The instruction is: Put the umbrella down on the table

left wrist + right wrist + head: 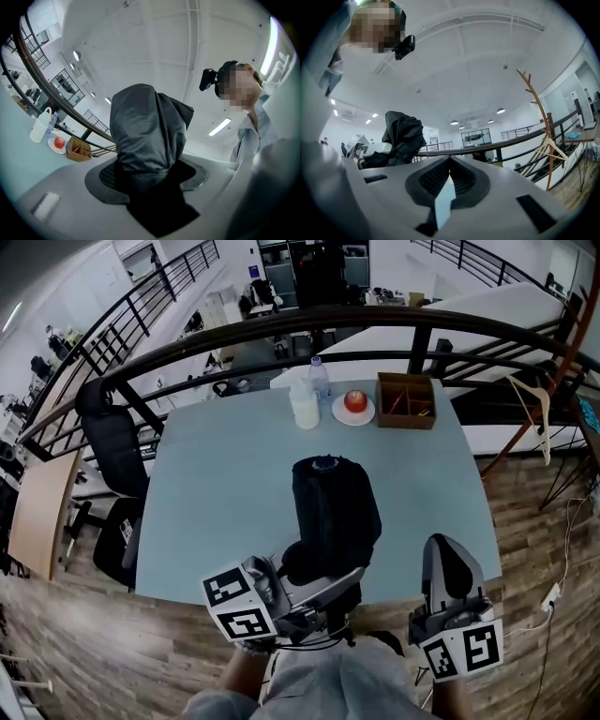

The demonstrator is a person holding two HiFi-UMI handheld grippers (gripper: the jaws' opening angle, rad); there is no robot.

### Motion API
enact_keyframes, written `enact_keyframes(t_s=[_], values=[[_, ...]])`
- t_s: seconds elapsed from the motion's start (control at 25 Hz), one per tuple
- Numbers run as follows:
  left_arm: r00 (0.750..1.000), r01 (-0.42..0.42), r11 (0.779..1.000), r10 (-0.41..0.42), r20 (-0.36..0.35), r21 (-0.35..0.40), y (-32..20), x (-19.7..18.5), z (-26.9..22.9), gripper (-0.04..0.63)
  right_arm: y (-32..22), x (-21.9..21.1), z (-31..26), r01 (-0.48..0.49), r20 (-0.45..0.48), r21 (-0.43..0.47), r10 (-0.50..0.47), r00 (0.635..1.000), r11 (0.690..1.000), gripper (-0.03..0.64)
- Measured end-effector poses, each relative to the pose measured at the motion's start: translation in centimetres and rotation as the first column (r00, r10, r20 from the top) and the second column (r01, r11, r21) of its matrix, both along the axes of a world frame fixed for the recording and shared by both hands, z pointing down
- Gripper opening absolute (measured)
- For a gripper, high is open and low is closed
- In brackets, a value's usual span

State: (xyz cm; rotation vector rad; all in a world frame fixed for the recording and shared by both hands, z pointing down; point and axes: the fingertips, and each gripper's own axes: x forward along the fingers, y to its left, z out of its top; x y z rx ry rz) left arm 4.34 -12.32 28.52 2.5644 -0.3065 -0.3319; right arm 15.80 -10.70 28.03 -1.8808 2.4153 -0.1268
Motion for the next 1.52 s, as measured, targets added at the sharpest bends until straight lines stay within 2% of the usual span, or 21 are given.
enact_keyframes(t_s=[0.16,0.36,0.68,0.88,1.12,1.36,1.52], values=[[0.999,0.034,0.999,-0.033,0.023,-0.038,-3.0,-0.3,0.1,0.271,-2.9,-0.5,-0.1,0.033,-0.008,-0.041,-0.034,0.999,0.999,-0.005],[0.996,0.079,0.996,-0.077,0.048,-0.048,-3.9,-0.4,2.1,0.270,-3.2,-0.3,1.8,0.061,-0.025,-0.052,-0.062,0.998,0.997,-0.005],[0.981,0.164,0.985,-0.157,0.117,-0.054,-8.1,0.9,3.9,0.272,-8.3,1.1,3.7,0.148,-0.002,-0.074,-0.149,0.989,0.986,-0.005],[0.960,0.231,0.971,-0.217,0.179,-0.058,-11.9,2.4,5.2,0.272,-11.8,2.8,4.9,0.210,0.007,-0.108,-0.210,0.978,0.972,-0.005],[0.932,0.284,0.954,-0.253,0.258,-0.092,-16.1,4.4,8.4,0.272,-14.6,4.8,6.9,0.258,0.028,-0.148,-0.257,0.966,0.955,-0.005],[0.914,0.295,0.947,-0.242,0.325,-0.125,-20.4,7.1,11.6,0.272,-16.8,6.5,8.7,0.298,0.056,-0.191,-0.293,0.954,0.935,-0.005],[0.888,0.306,0.942,-0.230,0.399,-0.137,-23.0,8.7,14.3,0.272,-18.1,7.9,9.7,0.309,0.069,-0.207,-0.302,0.951,0.928,-0.005]])
